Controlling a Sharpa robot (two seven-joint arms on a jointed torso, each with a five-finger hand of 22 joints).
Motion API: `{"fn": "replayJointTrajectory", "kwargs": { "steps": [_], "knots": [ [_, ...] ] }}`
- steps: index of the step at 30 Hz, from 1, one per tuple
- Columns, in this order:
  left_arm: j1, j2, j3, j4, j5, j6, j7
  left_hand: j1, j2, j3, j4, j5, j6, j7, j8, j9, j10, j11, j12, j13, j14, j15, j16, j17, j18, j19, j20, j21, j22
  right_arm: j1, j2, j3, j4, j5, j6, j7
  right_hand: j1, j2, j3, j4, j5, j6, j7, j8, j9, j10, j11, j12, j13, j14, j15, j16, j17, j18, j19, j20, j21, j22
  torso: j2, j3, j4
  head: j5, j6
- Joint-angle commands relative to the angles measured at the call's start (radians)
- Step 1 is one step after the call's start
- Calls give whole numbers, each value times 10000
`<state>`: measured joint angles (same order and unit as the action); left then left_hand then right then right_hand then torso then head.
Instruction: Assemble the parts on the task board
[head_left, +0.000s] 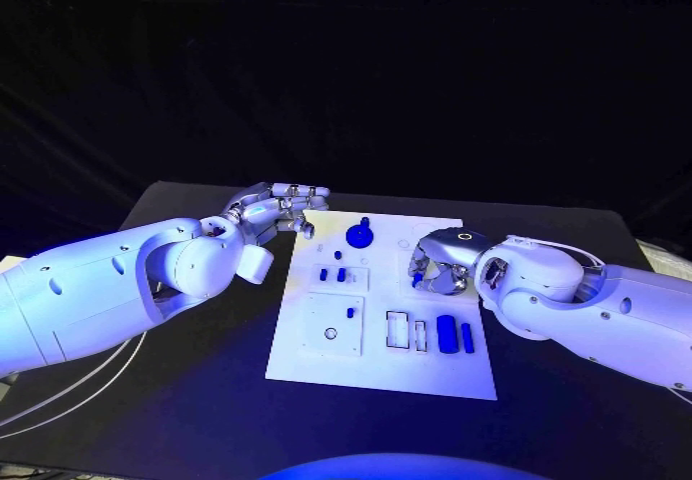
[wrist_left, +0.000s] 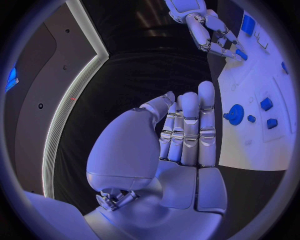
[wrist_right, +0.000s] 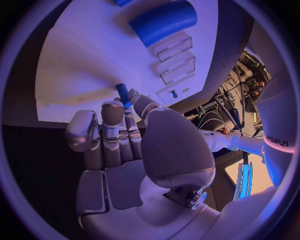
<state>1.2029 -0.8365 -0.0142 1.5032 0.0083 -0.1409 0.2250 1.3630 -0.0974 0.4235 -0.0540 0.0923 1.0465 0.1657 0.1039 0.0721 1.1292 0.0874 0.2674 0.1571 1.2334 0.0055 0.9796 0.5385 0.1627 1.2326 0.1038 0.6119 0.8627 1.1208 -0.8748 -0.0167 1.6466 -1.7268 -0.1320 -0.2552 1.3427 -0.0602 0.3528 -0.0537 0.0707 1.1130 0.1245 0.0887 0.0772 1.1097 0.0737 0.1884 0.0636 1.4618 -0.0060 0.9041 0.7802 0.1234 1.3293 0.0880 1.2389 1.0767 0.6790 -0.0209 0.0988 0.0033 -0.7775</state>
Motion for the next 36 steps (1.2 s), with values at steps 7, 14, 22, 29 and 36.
{"fn": "replayJointTrajectory", "kwargs": {
  "steps": [7, 14, 22, 29, 36],
  "knots": [
    [-7, 23, 5, -10, 46, 193, 76, -60, 4, -56, 8, 31, -40, -20, 34, 5, -61, 2, 68, 19, -79, -2, -42, -11, 171, -97, 9, -28, -9, -54, 112, -2, -109, -294, -233, -125, 450, 437, 662, -263, -192, 630, -84, 283, 183, 917, -216, 21, 77, 247, -240, 800, 773, -351, 465, -115, 682, 885, -5, -6, -1, -14, -38],
    [-10, 18, 5, -15, 46, 199, 70, -60, 4, -56, 8, 31, -40, -20, 34, 5, -61, 2, 68, 19, -79, -2, -42, -11, 171, -97, 9, -28, -9, -63, 51, -1, 6, -416, -755, -183, 564, 425, 973, -443, -215, 629, -37, 270, 225, 1080, -214, -115, 76, 241, -249, 1000, 957, -386, 520, -156, 830, 1065, -7, -3, 0, -37, -49],
    [-16, 17, 4, -47, 46, 189, 55, -44, 15, -63, -1, 20, -26, -26, 53, 11, -52, -6, 95, 27, -92, -6, -44, -24, 176, -105, 9, -49, -21, 44, -511, 68, 776, 354, -1468, -14, 249, 254, 934, -321, -217, 621, -13, 249, 262, 1106, -173, -292, 71, 213, -209, 1084, 1015, -392, 505, -123, 881, 1113, -21, -7, -11, -74, -17],
    [-49, 42, 4, -65, 37, 198, 50, -12, 21, -63, -21, 17, -24, -27, 63, 12, -54, -11, 114, 32, -102, -11, -45, -33, 179, -106, 7, -56, -23, 187, -746, 167, 1403, 1108, -1909, 242, 147, 213, 901, -258, -202, 616, -27, 241, 276, 1122, -177, -346, 75, 207, -205, 1141, 1071, -394, 504, -112, 903, 1141, -18, -2, 0, -87, 15],
    [-62, 63, 4, -74, 3, 192, 50, -2, 20, -63, -29, 16, -25, -27, 66, 12, -55, -12, 119, 33, -104, -12, -44, -33, 180, -107, 7, -58, -24, 152, -298, 95, 1715, 1473, -1901, 468, 178, 233, 929, -271, -185, 617, -32, 240, 285, 1148, -190, -362, 82, 207, -212, 1159, 1082, -391, 498, -111, 906, 1142, -2, -7, -2, -48, 21]
  ]
}}
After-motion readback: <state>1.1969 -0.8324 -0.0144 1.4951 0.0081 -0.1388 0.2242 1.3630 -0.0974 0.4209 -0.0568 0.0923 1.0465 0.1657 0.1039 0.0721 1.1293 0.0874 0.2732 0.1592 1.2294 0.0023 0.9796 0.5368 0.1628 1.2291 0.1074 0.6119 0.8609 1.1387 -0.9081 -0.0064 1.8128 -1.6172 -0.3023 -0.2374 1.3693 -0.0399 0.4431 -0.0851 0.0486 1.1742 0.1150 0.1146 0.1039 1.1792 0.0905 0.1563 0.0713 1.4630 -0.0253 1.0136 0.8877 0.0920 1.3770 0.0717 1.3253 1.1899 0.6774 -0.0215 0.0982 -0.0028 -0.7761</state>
